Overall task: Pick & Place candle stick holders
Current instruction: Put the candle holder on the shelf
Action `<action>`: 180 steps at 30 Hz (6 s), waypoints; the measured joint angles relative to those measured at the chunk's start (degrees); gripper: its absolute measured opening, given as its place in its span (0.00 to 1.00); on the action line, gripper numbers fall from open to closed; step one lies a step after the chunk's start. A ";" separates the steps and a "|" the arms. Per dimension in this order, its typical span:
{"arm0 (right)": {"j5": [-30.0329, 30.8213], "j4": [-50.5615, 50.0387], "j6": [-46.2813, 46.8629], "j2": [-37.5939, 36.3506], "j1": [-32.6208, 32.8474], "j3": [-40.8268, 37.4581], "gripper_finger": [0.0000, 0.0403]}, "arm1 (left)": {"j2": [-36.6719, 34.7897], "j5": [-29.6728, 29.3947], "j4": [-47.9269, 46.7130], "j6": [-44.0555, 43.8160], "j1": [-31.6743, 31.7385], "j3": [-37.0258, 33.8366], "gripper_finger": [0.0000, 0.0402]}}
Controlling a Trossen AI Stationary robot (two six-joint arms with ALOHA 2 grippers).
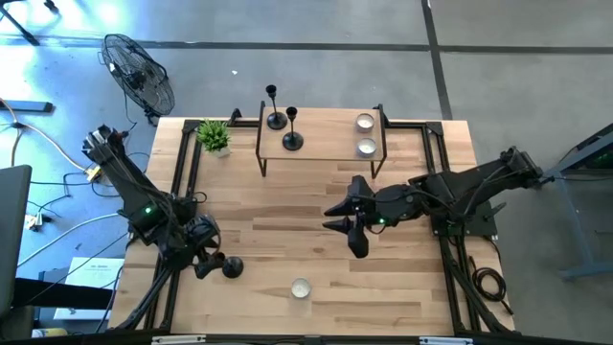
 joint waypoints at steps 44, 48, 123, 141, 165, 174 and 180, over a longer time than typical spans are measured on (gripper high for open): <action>3.59 0.00 1.05 0.00 2.13 -0.01 0.34 | 3.14 -1.53 0.46 0.22 -0.01 0.00 0.87; 3.66 0.00 1.06 0.00 2.13 -0.01 0.34 | 3.14 -1.53 0.46 0.24 -0.01 0.00 0.79; 1.63 12.25 -22.68 -12.04 11.09 0.03 0.34 | 4.43 -18.65 0.44 59.76 49.22 37.24 0.31; 5.49 1.24 -26.71 -18.68 17.63 0.03 0.34 | 10.48 -2.34 -4.60 56.56 63.05 37.20 0.31; 10.91 -2.84 -31.43 -20.37 17.32 0.01 0.34 | 30.83 12.84 -37.27 66.56 75.82 75.94 0.31; 10.89 -3.13 -29.37 -20.37 17.37 0.03 0.34 | 36.62 17.88 -37.22 70.47 76.89 75.95 0.31; 10.91 -4.54 -28.56 -20.35 17.37 0.02 0.34 | 39.56 20.30 -35.94 71.79 76.90 75.93 0.31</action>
